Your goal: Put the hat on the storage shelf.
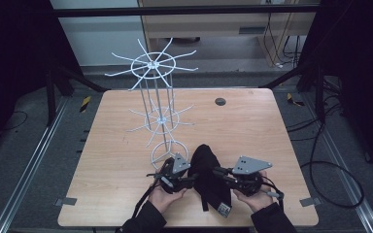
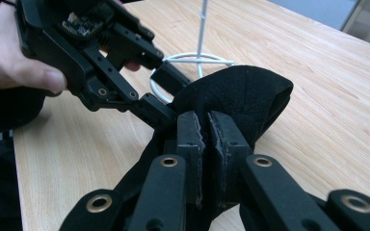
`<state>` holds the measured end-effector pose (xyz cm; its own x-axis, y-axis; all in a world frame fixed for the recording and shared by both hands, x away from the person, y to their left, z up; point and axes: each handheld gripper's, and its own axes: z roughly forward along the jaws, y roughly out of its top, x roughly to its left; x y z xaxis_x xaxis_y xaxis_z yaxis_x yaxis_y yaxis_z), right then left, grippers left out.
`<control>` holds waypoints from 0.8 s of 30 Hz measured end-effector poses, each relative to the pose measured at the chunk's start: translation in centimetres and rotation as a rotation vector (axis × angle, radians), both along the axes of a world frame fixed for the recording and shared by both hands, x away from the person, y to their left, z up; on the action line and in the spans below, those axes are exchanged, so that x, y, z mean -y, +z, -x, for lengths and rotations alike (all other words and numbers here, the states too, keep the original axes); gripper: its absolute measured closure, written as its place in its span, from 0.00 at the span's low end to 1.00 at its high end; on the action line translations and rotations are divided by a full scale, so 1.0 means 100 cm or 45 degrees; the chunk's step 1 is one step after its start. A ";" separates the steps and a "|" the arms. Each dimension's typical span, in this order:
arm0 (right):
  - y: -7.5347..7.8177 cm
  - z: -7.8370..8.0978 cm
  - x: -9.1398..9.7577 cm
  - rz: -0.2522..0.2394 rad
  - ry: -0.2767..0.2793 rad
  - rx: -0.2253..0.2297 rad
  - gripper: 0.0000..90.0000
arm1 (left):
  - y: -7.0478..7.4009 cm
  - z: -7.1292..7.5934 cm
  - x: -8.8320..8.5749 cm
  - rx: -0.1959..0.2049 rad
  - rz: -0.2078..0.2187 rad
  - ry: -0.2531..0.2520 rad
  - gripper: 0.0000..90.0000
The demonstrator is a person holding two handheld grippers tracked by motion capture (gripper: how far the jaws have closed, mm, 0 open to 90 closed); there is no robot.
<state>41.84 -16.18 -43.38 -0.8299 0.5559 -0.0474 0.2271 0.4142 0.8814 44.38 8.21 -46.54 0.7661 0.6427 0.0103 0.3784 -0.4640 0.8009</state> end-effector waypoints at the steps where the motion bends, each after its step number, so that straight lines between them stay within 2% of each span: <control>1: 0.001 0.001 -0.004 0.003 0.013 0.006 0.92 | 0.002 0.001 0.000 0.019 0.004 -0.034 0.52; 3: 0.002 0.000 -0.007 0.001 0.018 0.010 0.93 | 0.002 0.002 0.003 0.027 0.003 -0.054 0.53; 5: 0.001 -0.001 -0.010 0.004 0.018 0.012 0.92 | 0.001 0.001 0.007 0.034 -0.008 -0.071 0.60; 6: 0.001 -0.001 -0.010 0.004 0.018 0.012 0.92 | 0.001 0.001 0.007 0.034 -0.008 -0.071 0.64; 8: 0.000 -0.002 -0.012 0.010 0.006 0.005 0.91 | -0.001 0.000 0.009 0.027 -0.058 -0.084 0.74; 10: -0.001 -0.002 -0.012 0.014 -0.004 0.007 0.90 | -0.002 0.001 0.009 0.024 -0.057 -0.085 0.84; 11: 0.000 -0.003 -0.010 -0.004 -0.031 0.010 0.83 | -0.001 0.002 0.005 0.020 -0.062 -0.090 0.89; 12: 0.000 -0.003 -0.010 -0.004 -0.031 0.010 0.83 | -0.001 0.002 0.005 0.020 -0.062 -0.090 0.92; 13: 0.006 -0.004 -0.003 -0.054 -0.069 0.000 0.76 | 0.000 0.004 -0.001 0.012 -0.056 -0.089 0.95; 14: 0.009 -0.004 0.001 -0.086 -0.095 0.001 0.71 | 0.000 0.005 -0.003 0.006 -0.043 -0.090 0.96; 15: 0.009 -0.004 0.001 -0.086 -0.095 0.001 0.71 | 0.000 0.005 -0.003 0.006 -0.043 -0.090 0.97; 16: 0.011 -0.004 0.004 -0.115 -0.118 -0.003 0.68 | 0.000 0.006 -0.006 0.000 -0.038 -0.091 0.97; 19: 0.016 -0.006 0.008 -0.161 -0.144 -0.007 0.53 | 0.001 0.010 -0.011 0.002 -0.052 -0.091 0.97; 20: 0.016 -0.006 0.008 -0.161 -0.144 -0.007 0.53 | 0.001 0.010 -0.011 0.002 -0.052 -0.091 0.97; 21: 0.015 -0.009 0.003 -0.143 -0.128 -0.027 0.48 | 0.001 0.014 -0.012 -0.002 -0.048 -0.088 0.97; 24: 0.011 -0.011 -0.004 -0.108 -0.110 -0.057 0.47 | 0.000 0.018 -0.013 -0.008 -0.049 -0.090 0.97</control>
<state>42.90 -15.74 -42.25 -0.7790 0.6258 0.0388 0.2984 0.3156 0.9008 42.60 9.50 -46.50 0.8097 0.5861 0.0287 0.3488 -0.5201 0.7797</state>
